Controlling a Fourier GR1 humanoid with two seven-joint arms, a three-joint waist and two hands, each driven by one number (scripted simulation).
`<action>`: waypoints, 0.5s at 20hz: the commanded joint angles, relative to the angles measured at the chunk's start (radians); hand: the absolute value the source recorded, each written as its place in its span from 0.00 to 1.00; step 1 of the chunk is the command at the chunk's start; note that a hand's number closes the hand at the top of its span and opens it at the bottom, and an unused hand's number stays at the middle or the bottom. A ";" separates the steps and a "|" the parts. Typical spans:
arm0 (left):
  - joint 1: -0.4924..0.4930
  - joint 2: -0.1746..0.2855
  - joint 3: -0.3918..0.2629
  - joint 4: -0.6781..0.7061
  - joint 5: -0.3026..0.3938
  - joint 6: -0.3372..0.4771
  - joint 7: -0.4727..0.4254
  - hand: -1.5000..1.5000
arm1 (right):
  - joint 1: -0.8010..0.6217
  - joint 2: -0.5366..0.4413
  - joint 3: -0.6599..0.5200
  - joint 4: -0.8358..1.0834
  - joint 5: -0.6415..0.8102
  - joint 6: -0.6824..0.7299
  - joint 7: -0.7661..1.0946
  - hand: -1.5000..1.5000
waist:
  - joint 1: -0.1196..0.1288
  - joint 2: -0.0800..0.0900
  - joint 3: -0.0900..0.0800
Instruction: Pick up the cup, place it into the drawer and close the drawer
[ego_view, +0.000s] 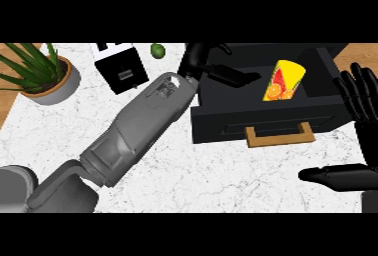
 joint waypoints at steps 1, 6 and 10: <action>0.004 0.000 -0.100 0.024 -0.004 0.029 0.029 0.00 | -0.010 0.012 0.008 0.024 0.000 0.001 -0.020 0.00 | -0.008 0.004 0.001; -0.009 0.000 -0.121 0.027 0.020 0.102 0.006 0.00 | -0.009 -0.014 -0.012 0.007 -0.026 0.023 -0.001 0.00 | -0.004 0.002 0.000; 0.006 0.000 -0.116 -0.045 0.062 0.093 -0.041 0.00 | -0.026 0.020 -0.013 0.011 -0.111 0.035 0.018 0.00 | 0.020 -0.004 -0.001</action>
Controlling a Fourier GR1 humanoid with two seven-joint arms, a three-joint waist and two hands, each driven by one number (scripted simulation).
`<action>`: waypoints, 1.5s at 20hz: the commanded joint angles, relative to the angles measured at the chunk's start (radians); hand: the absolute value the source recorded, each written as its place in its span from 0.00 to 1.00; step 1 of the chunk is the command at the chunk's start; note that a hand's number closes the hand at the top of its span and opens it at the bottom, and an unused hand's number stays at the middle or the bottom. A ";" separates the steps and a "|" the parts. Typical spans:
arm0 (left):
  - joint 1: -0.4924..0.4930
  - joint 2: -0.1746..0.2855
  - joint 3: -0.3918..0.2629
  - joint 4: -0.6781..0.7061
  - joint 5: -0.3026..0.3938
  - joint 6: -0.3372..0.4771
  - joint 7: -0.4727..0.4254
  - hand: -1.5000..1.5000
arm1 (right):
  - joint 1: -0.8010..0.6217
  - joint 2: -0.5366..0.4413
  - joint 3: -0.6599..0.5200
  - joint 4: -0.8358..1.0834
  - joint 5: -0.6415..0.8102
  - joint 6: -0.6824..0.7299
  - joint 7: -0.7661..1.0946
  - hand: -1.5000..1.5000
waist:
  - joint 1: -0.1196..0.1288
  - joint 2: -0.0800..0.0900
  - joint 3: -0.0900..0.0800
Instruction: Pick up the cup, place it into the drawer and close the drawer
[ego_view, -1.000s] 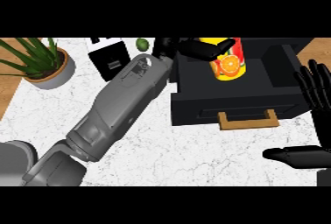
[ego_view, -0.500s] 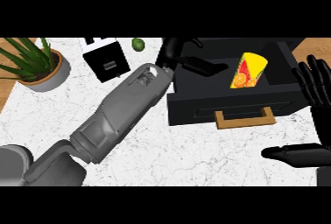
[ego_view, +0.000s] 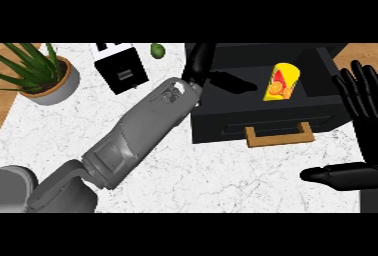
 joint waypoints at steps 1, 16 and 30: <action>-0.008 0.000 -0.006 -0.069 0.035 0.053 -0.059 0.00 | 0.029 0.043 0.023 0.020 -0.084 0.052 -0.034 0.00 | 0.000 -0.002 0.000; 0.009 0.094 0.160 -0.165 0.083 -0.020 -0.024 0.00 | 0.136 -0.135 0.066 -0.175 0.059 0.187 0.069 1.00 | 0.085 -0.023 -0.002; 0.349 0.331 0.208 -0.630 0.066 -0.040 0.093 0.00 | 0.039 -0.082 0.213 0.031 0.506 0.021 -0.030 1.00 | 0.118 -0.023 -0.001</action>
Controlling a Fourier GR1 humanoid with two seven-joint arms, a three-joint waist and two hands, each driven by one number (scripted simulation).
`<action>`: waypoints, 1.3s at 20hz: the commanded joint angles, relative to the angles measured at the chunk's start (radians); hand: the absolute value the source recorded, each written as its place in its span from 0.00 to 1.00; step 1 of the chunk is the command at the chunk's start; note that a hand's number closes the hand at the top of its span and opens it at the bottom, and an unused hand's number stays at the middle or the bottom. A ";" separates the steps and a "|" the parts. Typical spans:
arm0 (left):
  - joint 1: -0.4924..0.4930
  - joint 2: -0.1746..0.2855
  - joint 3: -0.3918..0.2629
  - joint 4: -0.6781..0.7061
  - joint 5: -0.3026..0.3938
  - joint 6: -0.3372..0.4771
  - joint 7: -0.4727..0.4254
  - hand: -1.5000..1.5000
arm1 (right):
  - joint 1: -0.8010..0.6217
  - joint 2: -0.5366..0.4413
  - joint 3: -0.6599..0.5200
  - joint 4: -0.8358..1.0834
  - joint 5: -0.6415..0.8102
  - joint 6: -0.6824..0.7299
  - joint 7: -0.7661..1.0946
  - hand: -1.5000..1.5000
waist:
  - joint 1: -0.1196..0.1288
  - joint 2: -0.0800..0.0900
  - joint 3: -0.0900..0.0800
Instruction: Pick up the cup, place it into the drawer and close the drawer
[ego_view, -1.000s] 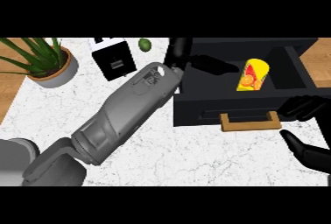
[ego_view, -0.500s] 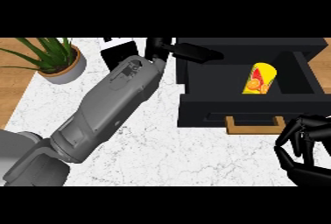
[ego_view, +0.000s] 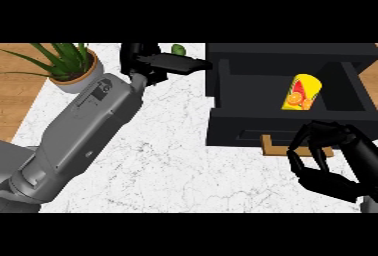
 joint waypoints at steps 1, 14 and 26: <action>0.094 0.088 0.027 -0.139 0.017 -0.034 0.061 0.00 | -0.073 0.016 0.074 0.117 0.168 -0.067 -0.038 1.00 | 0.012 0.001 0.000; 0.382 0.247 0.120 -0.350 0.043 -0.145 0.002 0.00 | -0.287 0.038 0.291 0.652 0.655 -0.311 -0.140 1.00 | 0.021 0.011 0.001; 0.540 0.305 0.213 -0.384 0.039 -0.278 -0.030 0.00 | -0.698 0.074 0.086 1.384 0.614 -0.440 -0.377 1.00 | 0.017 0.022 0.002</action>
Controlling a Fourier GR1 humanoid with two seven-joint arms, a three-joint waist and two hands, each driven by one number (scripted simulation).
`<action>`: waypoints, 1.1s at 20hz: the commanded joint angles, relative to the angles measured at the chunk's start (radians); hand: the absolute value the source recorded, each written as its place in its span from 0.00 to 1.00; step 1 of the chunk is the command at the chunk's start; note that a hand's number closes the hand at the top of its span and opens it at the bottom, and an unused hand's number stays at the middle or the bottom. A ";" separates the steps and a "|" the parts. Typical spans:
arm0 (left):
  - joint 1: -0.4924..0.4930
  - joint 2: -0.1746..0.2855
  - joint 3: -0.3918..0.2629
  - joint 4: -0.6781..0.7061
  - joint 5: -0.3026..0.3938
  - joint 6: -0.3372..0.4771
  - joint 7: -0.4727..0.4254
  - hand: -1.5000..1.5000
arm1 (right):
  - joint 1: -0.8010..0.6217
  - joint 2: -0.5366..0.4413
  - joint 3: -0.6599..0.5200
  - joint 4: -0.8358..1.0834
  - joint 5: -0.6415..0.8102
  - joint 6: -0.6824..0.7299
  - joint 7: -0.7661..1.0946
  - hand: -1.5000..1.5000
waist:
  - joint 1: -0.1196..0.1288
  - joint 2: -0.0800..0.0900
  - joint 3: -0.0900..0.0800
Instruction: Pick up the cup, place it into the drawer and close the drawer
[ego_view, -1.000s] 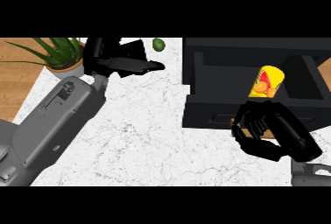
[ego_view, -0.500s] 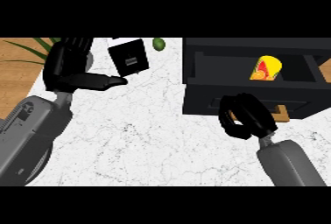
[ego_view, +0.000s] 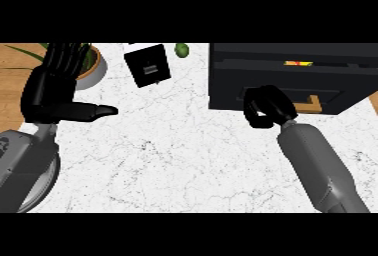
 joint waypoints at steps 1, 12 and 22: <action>0.027 -0.017 0.004 -0.008 -0.012 -0.019 -0.008 0.00 | -0.133 0.007 -0.060 0.261 -0.006 -0.036 -0.074 1.00 | 0.005 0.013 0.005; 0.033 -0.018 0.014 -0.033 0.009 -0.081 0.014 0.00 | -0.310 -0.070 -0.157 0.481 -0.049 0.022 -0.090 1.00 | 0.049 0.033 0.007; 0.067 -0.035 0.006 -0.015 -0.003 -0.132 -0.041 0.00 | -0.328 -0.143 -0.235 0.477 -0.131 0.059 -0.156 1.00 | 0.076 0.049 0.007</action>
